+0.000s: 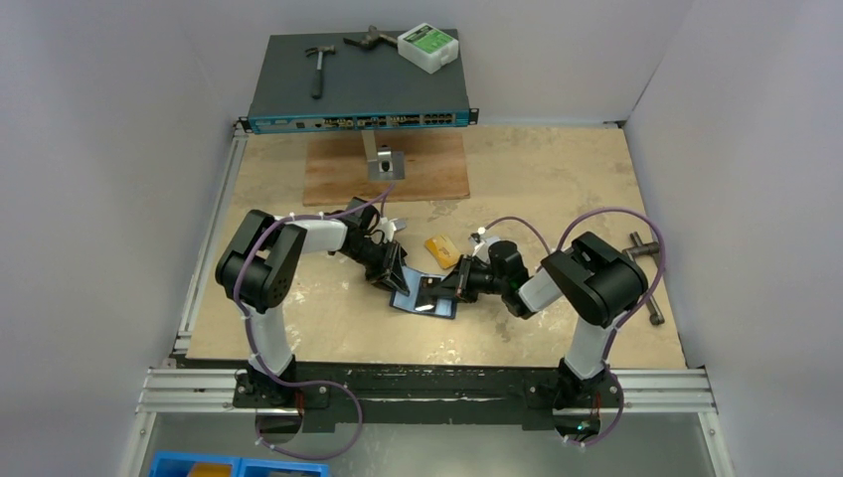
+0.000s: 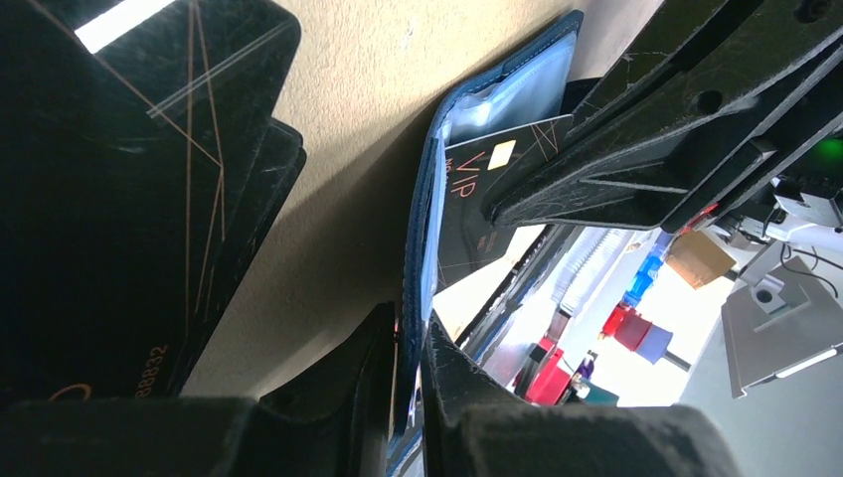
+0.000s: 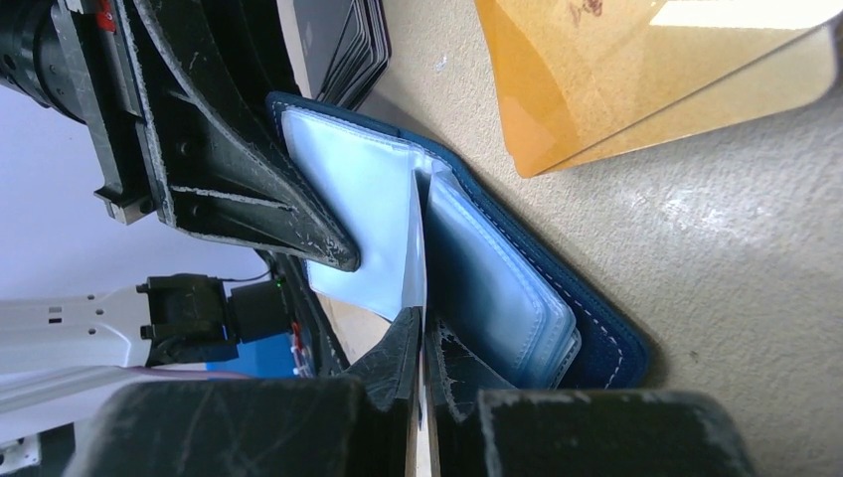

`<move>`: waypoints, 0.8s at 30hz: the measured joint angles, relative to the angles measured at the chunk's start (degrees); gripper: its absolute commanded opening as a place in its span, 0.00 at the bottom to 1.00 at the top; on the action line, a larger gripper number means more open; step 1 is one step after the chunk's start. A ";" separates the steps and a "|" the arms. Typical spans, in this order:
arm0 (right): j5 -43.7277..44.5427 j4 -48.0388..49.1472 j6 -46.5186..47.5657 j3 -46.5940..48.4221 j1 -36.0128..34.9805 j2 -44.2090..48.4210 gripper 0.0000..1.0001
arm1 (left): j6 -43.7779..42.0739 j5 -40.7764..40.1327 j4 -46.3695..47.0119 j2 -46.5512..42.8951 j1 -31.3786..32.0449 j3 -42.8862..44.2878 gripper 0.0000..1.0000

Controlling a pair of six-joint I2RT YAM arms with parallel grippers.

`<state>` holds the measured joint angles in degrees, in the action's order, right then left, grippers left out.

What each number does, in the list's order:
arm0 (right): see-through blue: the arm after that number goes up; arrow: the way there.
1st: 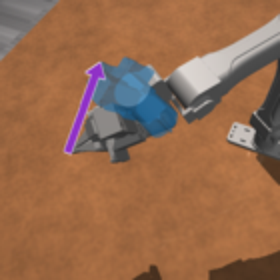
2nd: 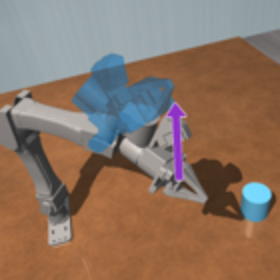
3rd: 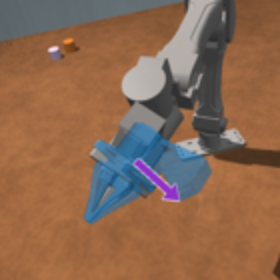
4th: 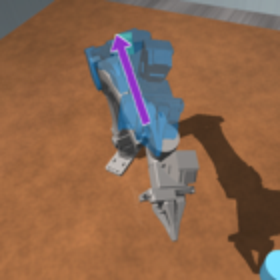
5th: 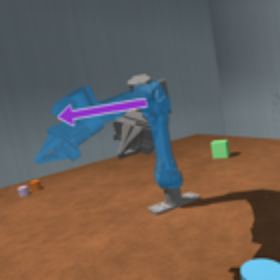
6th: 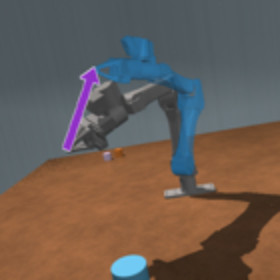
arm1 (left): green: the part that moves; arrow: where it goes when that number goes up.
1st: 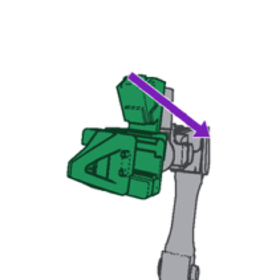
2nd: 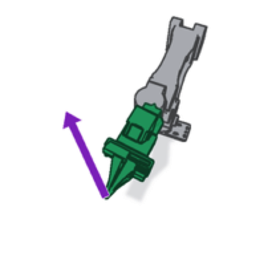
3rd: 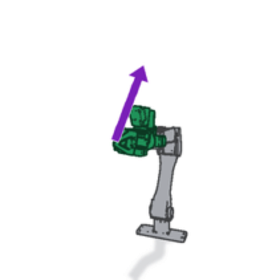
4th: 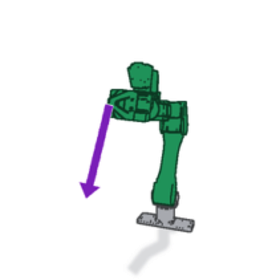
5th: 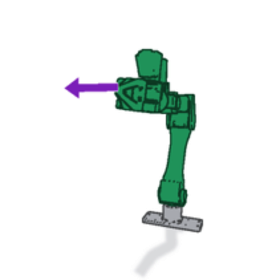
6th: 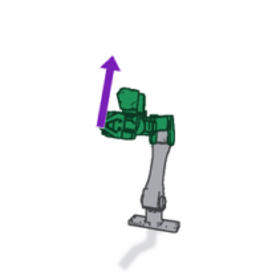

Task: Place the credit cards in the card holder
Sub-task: Insert the credit card into the card holder.

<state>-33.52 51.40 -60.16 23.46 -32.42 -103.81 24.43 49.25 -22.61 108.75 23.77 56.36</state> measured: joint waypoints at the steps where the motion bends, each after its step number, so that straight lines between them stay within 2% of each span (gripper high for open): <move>1: -0.26 0.00 0.00 0.20 0.04 -0.28 0.00 | 0.00 0.00 -0.04 0.00 -0.02 0.00 0.13; 13: -2.01 1.66 -0.22 1.62 0.07 -2.80 0.00 | -0.66 -1.36 -1.44 0.02 0.00 0.35 0.17; 24: -2.03 4.31 -0.28 1.57 -0.04 -4.55 0.00 | -6.71 -7.10 -10.10 0.02 -0.70 4.66 0.21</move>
<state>-35.55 55.70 -60.45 25.04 -32.47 -108.36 17.72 42.15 -32.71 108.77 23.07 61.01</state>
